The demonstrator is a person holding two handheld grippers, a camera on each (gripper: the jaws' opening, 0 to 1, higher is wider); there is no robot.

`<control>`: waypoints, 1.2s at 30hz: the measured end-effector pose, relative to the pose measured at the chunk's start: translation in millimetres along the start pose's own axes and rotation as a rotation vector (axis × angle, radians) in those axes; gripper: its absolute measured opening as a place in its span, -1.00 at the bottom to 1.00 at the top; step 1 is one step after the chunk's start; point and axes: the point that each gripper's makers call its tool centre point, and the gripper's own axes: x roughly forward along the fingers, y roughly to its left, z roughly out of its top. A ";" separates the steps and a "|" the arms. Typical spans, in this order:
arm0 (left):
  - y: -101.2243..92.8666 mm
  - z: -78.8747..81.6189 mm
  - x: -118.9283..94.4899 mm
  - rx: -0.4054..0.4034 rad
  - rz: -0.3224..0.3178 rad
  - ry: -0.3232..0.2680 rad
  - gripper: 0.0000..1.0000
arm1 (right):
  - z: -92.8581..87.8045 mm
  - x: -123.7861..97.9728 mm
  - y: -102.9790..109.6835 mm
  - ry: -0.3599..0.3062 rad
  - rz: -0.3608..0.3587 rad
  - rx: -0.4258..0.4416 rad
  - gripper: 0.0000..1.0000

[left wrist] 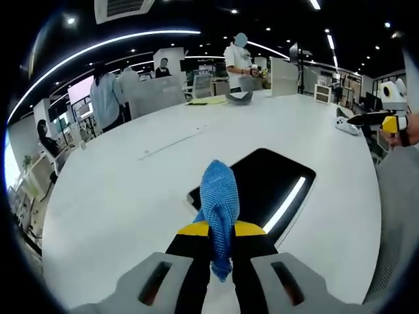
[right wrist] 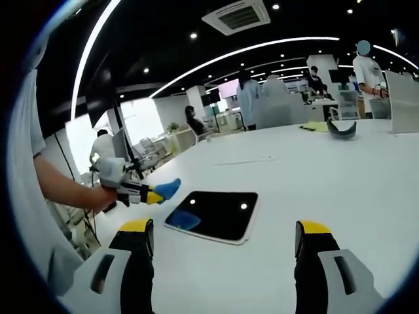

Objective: Wipe the mirror surface with the cleaning cloth until all visible marks leave the cleaned area.

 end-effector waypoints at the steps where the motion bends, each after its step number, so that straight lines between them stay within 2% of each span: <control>1: 0.9 0.0 1.5 0.001 0.002 0.001 -0.84 | -0.6 0.5 -0.3 0.001 0.001 0.001 0.77; 36: 27.0 13.9 42.1 -0.039 0.035 -0.007 -0.84 | -9.7 11.0 -7.7 0.031 -0.008 0.027 0.77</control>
